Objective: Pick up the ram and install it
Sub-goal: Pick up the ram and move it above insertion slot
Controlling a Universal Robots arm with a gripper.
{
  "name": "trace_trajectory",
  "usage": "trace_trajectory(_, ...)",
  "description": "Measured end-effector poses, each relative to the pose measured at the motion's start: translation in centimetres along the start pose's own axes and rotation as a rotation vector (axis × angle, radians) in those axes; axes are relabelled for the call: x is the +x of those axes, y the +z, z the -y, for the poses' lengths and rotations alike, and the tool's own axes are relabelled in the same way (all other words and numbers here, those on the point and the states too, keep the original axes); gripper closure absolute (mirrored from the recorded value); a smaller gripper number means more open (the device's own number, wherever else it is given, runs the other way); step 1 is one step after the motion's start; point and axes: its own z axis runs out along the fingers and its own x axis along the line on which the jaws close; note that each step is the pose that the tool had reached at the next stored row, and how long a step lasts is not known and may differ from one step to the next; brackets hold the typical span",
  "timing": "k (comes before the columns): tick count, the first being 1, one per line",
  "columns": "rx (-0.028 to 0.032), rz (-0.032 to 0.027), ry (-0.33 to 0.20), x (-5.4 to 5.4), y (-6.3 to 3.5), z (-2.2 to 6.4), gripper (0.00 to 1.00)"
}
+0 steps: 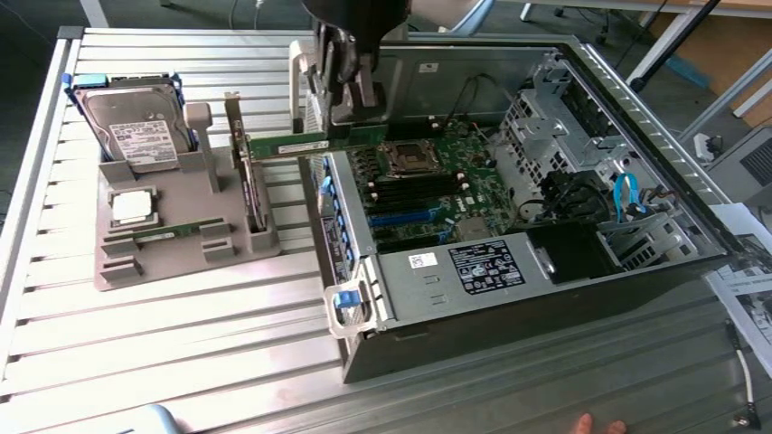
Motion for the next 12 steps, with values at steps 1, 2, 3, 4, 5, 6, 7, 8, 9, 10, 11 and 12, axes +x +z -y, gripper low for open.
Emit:
trace_trajectory(1,0.0,0.0,0.0,0.0,-0.01,0.28,0.88)
trace_trajectory(2,0.0,-0.0001,0.0,0.0,-0.01,0.57,0.88)
trace_trajectory(3,0.0,0.0,0.0,0.1,-0.01,0.88,0.88)
trace_trajectory(4,0.0,0.0,0.0,0.1,-0.02,1.18,0.88)
trace_trajectory(5,-0.0001,0.0,0.0,0.1,-0.03,1.47,0.88)
trace_trajectory(6,0.0,0.0,0.0,0.1,-0.03,1.77,0.88)
trace_trajectory(7,-0.0001,-0.0001,0.0,0.1,-0.04,2.07,0.88)
trace_trajectory(8,-0.0001,-0.0001,0.0,0.1,-0.04,2.38,0.88)
trace_trajectory(9,-0.0001,-0.0002,0.0,0.2,-0.05,2.67,0.88)
trace_trajectory(10,-0.0001,-0.0001,0.0,0.2,-0.06,3.04,0.88)
trace_trajectory(11,-0.0001,-0.0001,0.0,0.2,-0.06,3.35,0.88)
trace_trajectory(12,0.0,-0.0001,0.0,0.3,-0.07,3.71,0.88)
